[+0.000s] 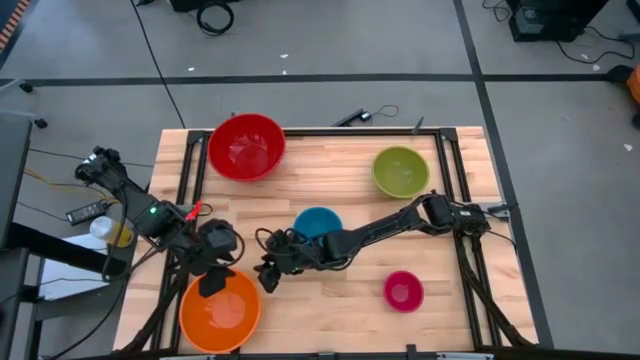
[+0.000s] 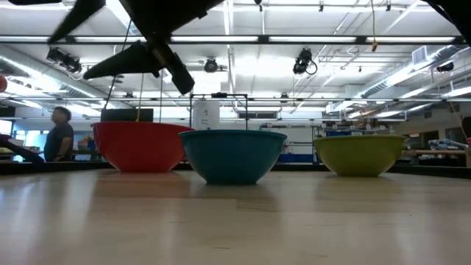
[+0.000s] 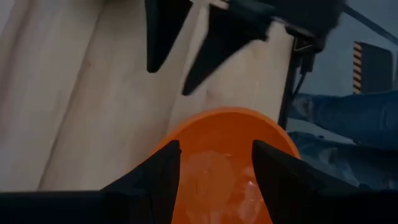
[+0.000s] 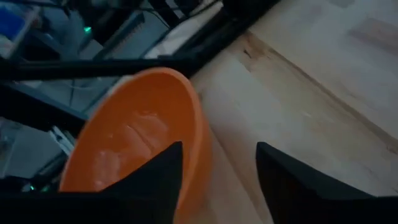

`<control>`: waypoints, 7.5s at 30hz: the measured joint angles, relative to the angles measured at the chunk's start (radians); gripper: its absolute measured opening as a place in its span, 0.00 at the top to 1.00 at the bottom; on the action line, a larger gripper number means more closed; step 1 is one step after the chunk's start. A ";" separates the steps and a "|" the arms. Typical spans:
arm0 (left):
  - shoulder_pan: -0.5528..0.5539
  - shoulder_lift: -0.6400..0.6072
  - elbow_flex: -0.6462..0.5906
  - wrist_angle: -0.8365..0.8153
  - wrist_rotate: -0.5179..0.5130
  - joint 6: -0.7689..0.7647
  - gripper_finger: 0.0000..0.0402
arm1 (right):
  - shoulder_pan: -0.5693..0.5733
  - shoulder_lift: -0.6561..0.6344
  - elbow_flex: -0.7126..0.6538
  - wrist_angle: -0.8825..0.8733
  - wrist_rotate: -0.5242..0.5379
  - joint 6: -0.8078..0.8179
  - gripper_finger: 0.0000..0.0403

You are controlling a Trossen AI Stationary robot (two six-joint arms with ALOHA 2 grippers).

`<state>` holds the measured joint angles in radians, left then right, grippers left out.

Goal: Nest bowls inside each other
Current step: Stack the orange bowl into the red bowl, then stack the green bowl into the orange bowl

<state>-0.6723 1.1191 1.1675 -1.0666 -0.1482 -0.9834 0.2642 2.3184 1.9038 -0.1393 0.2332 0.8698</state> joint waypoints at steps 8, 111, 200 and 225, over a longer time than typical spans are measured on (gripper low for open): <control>0.001 0.000 0.000 -0.014 -0.066 0.001 0.50 | 0.003 0.047 0.002 0.027 -0.129 0.013 0.33; 0.001 0.000 -0.001 -0.095 -0.145 -0.072 0.50 | 0.016 0.184 0.257 -0.204 -0.204 0.156 0.56; 0.561 0.069 0.364 -0.208 -0.701 -0.054 0.60 | -0.823 0.154 0.452 -0.245 -0.587 -0.371 0.75; 0.582 0.086 -0.001 0.208 -0.308 0.221 0.60 | -0.792 -0.165 0.394 -0.914 -0.474 -0.732 0.67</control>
<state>-0.0905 1.2051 1.1662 -0.8588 -0.4562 -0.7627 -0.5279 2.1532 2.2982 -1.0531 -0.2408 0.1375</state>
